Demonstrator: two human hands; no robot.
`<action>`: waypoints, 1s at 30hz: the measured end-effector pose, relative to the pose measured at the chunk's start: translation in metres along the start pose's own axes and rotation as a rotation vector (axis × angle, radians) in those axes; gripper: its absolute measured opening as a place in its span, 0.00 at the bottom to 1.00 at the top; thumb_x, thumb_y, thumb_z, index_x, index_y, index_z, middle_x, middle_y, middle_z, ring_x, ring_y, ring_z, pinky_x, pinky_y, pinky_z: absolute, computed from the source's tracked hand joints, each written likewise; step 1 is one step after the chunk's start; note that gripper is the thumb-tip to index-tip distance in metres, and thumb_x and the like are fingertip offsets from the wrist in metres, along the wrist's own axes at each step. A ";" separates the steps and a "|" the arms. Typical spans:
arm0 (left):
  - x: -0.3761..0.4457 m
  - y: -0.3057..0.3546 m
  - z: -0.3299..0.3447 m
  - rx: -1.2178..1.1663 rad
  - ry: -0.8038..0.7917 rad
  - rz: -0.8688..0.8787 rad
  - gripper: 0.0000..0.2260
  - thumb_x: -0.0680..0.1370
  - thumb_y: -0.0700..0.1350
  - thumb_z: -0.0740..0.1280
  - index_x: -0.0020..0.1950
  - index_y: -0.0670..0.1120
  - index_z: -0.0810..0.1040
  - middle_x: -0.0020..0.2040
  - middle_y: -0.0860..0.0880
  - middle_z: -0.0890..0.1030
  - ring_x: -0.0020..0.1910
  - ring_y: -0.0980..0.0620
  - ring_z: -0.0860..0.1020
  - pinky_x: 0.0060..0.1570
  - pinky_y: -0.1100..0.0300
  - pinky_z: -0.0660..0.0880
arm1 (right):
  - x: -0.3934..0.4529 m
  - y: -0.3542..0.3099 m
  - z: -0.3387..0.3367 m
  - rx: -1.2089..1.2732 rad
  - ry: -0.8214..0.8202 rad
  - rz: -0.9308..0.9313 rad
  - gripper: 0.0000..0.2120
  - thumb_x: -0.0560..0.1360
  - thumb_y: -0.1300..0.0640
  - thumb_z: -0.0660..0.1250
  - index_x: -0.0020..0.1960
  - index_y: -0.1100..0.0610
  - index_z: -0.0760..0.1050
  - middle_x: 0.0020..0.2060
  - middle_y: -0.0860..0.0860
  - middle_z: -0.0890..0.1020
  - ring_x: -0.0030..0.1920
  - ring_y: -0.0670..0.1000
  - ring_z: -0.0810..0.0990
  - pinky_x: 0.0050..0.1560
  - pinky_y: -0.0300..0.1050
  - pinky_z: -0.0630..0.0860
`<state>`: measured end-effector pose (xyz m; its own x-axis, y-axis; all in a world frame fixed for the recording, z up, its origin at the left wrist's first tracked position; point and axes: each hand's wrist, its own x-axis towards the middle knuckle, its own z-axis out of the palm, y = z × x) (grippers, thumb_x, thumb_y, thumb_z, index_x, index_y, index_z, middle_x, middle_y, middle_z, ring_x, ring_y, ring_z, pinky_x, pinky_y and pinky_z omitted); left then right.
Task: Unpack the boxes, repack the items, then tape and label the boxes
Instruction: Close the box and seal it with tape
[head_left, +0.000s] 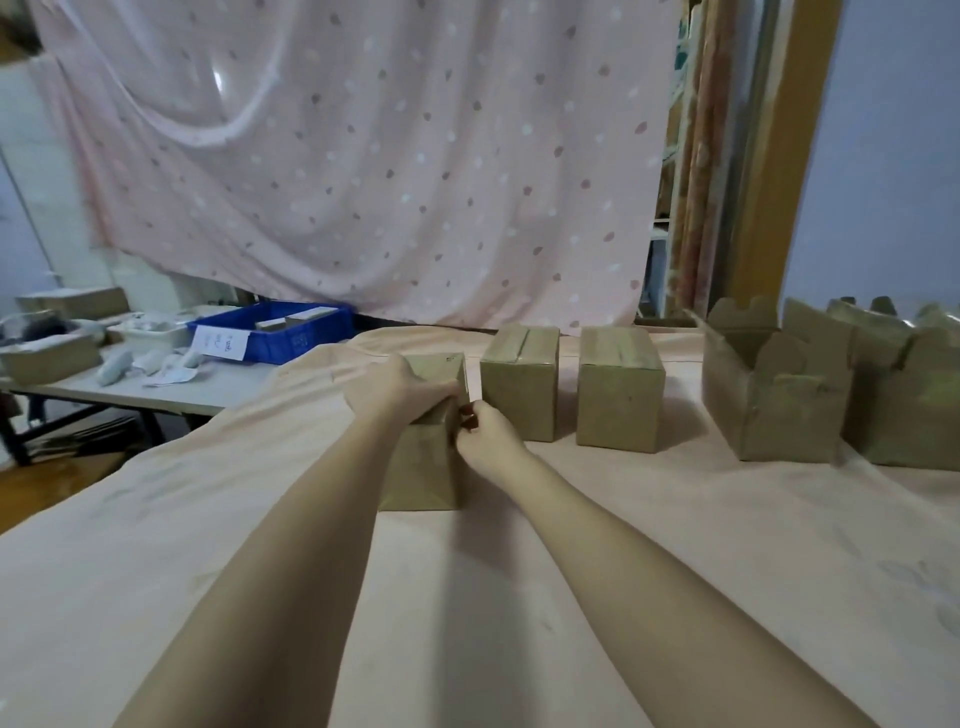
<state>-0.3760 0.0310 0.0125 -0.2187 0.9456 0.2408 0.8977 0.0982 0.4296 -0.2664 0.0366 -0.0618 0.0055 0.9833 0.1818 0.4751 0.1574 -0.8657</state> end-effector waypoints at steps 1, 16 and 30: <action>0.009 -0.002 0.007 -0.029 0.001 -0.002 0.24 0.65 0.67 0.68 0.42 0.45 0.76 0.36 0.49 0.75 0.46 0.47 0.77 0.41 0.58 0.71 | 0.006 0.004 0.001 -0.002 -0.014 -0.011 0.09 0.77 0.63 0.58 0.56 0.61 0.72 0.46 0.53 0.77 0.48 0.53 0.74 0.48 0.42 0.68; -0.060 -0.058 0.049 -0.312 0.213 0.012 0.50 0.68 0.68 0.67 0.77 0.43 0.46 0.72 0.44 0.59 0.68 0.43 0.67 0.59 0.45 0.70 | -0.030 0.024 0.008 0.231 -0.049 -0.045 0.11 0.75 0.60 0.67 0.58 0.57 0.75 0.47 0.50 0.80 0.50 0.49 0.79 0.53 0.42 0.77; -0.002 -0.042 0.070 -0.341 0.202 0.057 0.54 0.66 0.61 0.74 0.77 0.41 0.45 0.65 0.40 0.63 0.62 0.37 0.70 0.54 0.46 0.71 | 0.023 -0.009 -0.013 -0.822 0.635 -0.225 0.22 0.73 0.53 0.68 0.65 0.57 0.69 0.66 0.58 0.69 0.65 0.58 0.69 0.60 0.50 0.67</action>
<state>-0.3860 0.0468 -0.0669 -0.2734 0.8631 0.4246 0.7393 -0.0939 0.6668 -0.2587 0.0562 -0.0440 0.1893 0.6743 0.7138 0.9696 -0.0138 -0.2441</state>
